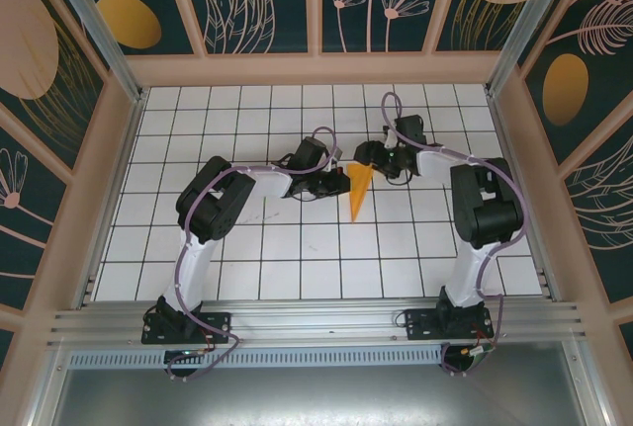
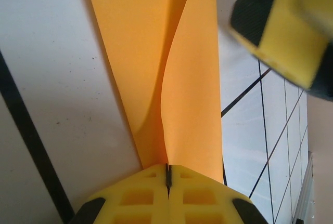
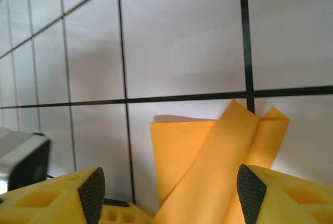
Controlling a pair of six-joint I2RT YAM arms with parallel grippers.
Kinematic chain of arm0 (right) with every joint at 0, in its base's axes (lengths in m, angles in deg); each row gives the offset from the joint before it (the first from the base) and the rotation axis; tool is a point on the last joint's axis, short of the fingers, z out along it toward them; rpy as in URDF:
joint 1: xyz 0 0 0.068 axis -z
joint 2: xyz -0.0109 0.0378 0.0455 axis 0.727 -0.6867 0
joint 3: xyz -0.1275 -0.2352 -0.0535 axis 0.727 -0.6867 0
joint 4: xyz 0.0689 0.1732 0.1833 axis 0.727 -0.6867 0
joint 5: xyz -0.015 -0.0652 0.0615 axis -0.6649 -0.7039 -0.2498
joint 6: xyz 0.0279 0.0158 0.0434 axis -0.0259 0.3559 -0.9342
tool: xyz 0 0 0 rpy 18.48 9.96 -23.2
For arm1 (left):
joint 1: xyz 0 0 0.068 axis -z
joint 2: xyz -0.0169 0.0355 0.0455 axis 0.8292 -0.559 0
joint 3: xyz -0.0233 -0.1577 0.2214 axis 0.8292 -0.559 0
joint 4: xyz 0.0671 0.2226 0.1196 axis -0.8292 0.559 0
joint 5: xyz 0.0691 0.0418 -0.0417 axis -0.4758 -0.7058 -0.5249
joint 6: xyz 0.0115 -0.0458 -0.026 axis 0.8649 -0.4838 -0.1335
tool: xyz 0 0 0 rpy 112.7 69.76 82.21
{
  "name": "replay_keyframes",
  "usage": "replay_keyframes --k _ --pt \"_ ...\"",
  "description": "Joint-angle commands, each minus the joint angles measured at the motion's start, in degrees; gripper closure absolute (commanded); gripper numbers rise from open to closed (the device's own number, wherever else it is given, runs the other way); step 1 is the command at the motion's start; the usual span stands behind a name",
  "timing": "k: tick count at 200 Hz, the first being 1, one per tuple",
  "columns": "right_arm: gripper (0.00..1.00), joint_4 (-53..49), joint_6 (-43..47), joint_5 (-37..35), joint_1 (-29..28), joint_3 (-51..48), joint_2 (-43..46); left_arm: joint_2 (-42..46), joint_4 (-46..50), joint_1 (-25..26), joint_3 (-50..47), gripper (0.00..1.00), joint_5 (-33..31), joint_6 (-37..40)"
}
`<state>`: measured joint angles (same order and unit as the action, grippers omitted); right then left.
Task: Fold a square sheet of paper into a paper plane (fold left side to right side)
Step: Fold the wing for the fifth time at the center of the table.
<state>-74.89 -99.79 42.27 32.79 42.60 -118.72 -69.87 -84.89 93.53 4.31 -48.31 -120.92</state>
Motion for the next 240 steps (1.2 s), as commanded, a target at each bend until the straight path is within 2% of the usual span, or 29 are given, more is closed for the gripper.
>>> replay_keyframes --k 1,16,31,50,63,139,240 --pt "0.32 -0.6 1.3 -0.5 0.5 0.2 4.3 -2.2 1.9 0.3 -1.5 1.00 -1.3 1.3" --pt "0.44 -1.1 1.1 0.1 0.6 -0.4 5.2 -2.2 2.0 0.2 -1.4 1.00 -1.2 1.3" --pt "0.60 -2.2 1.2 1.5 0.4 -1.2 5.2 -2.2 2.2 0.3 -1.5 1.00 -1.2 1.6" --pt "0.89 -3.5 1.2 0.9 0.5 -3.4 4.9 -2.2 2.3 0.3 -1.2 1.00 -1.4 1.6" --pt "1.00 -3.5 1.3 1.1 0.4 -4.3 3.9 -2.1 2.5 0.2 -1.2 1.00 -1.6 1.8" --pt "1.00 -4.5 2.5 0.5 -2.2 -3.3 0.0 -2.1 4.2 0.2 -0.4 1.00 -2.2 3.0" --pt "1.00 -7.2 3.9 -4.0 -2.2 -4.2 -0.8 -2.5 5.4 0.2 0.4 1.00 -2.7 3.6"
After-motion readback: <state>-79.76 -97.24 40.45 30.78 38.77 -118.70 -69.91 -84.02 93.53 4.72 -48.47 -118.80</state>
